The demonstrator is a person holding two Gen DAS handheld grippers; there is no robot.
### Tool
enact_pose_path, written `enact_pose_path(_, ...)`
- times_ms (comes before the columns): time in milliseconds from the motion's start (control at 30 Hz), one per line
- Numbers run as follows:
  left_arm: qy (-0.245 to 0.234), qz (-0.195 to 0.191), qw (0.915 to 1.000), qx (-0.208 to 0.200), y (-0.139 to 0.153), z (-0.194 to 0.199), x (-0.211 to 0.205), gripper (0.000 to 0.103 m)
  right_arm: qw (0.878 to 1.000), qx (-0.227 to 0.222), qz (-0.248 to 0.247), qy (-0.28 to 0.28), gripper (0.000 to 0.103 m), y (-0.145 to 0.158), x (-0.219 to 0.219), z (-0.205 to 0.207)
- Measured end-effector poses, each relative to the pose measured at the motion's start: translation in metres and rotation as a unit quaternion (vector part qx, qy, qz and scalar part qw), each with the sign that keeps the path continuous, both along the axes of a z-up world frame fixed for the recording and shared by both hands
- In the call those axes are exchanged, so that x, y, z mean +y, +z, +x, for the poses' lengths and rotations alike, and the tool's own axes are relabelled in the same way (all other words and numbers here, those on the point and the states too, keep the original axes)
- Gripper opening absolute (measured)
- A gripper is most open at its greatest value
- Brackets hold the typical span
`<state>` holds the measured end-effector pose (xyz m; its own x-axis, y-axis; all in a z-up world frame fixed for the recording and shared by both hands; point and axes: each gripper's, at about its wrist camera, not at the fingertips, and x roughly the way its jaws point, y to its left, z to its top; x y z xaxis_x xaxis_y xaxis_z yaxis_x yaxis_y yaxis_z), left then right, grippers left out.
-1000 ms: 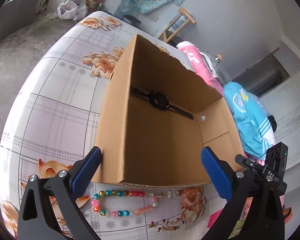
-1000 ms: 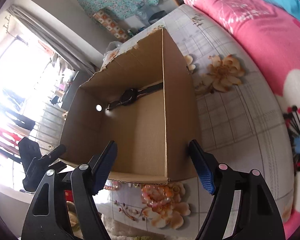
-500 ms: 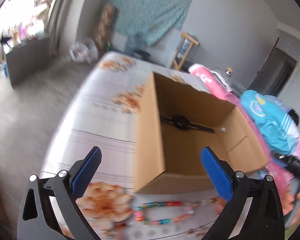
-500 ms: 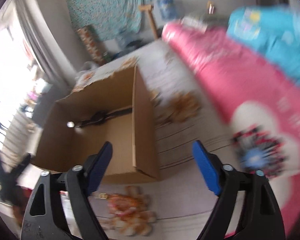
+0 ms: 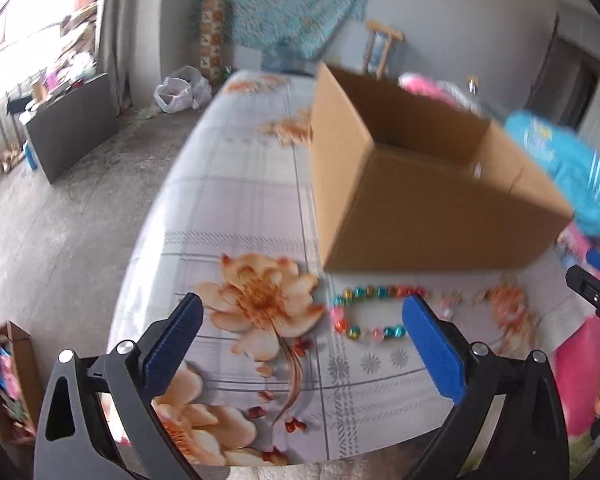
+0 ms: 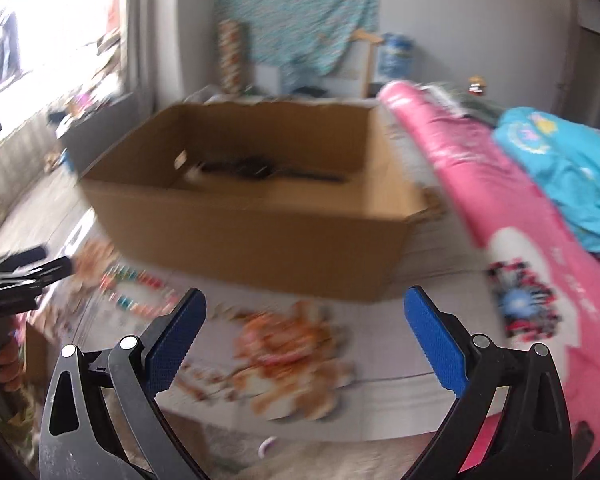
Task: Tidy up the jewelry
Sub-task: 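Move both grippers out of the box back toward the bead bracelet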
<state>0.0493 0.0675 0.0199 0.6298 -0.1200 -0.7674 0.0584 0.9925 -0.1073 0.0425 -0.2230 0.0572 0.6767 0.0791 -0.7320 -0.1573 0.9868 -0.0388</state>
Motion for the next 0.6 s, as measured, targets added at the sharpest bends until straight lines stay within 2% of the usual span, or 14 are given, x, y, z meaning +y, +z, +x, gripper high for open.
enact_pose_path(200,-0.023,0.081,0.9965,0.007,-0.022,0.018,-0.035,0.098,1.0,0.011,0.001,0.021,0.095,-0.011,0.026,-0.003)
enact_pose_path(400,-0.044,0.13,0.9904,0.02,-0.04,0.021,-0.051,0.098,1.0,0.004,-0.002,0.005,0.095,-0.008,0.023,-0.002)
enact_pose_path(600,-0.06,0.154,0.9862,-0.001,-0.041,0.005,-0.048,0.098,1.0,-0.012,-0.017,0.015,0.095,-0.008,0.025,-0.004)
